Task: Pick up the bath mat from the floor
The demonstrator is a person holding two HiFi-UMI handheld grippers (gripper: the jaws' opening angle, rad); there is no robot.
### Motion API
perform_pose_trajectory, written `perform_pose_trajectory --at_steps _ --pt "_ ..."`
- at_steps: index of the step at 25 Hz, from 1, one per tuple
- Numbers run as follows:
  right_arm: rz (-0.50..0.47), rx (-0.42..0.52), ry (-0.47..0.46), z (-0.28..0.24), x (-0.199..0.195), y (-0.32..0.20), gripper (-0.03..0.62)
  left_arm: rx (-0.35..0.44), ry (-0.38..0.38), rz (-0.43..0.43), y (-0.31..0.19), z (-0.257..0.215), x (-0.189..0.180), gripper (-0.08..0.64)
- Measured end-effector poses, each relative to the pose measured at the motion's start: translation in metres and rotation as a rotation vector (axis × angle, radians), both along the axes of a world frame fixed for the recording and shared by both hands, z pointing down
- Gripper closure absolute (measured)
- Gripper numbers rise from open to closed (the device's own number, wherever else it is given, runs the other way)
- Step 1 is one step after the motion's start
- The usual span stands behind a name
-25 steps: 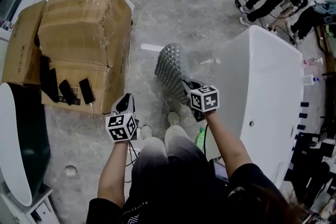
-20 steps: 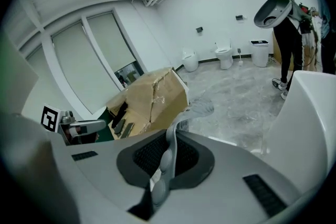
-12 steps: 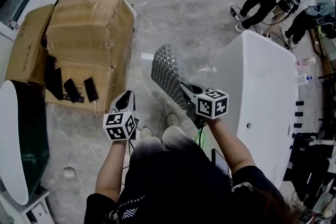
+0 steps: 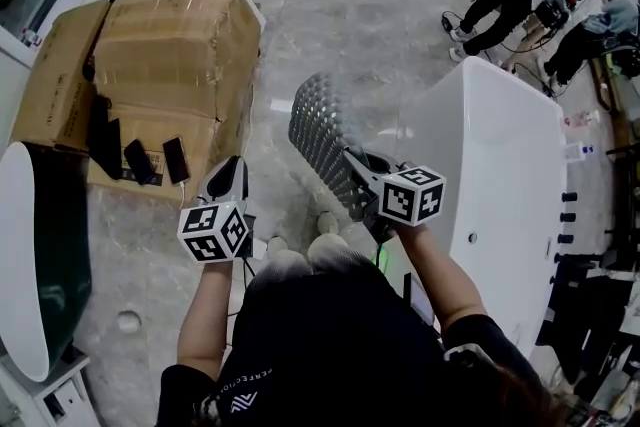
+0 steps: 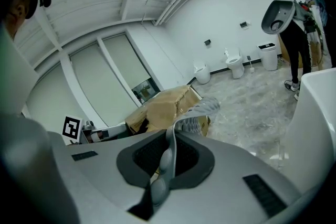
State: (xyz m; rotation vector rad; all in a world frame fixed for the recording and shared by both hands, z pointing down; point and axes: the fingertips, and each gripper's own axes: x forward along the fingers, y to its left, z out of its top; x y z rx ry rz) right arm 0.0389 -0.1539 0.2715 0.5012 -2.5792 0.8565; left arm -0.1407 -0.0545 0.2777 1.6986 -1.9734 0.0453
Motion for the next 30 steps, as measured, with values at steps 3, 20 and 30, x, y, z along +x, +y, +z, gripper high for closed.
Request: perform_pose_trajectory --at_steps 3,20,30 --pt "-0.004 -0.005 -0.017 -0.005 -0.003 0.004 0.581 0.009 -0.002 0.002 0.001 -0.005 0.000 0.523" --pt "-0.011 -0.034 -0.054 -0.009 -0.003 0.011 0.581 0.009 0.008 0.036 -0.001 -0.007 0.009 0.523" --pt "-0.019 -0.043 -0.062 -0.010 -0.004 0.011 0.581 0.005 0.010 0.050 -0.005 -0.006 0.014 0.523"
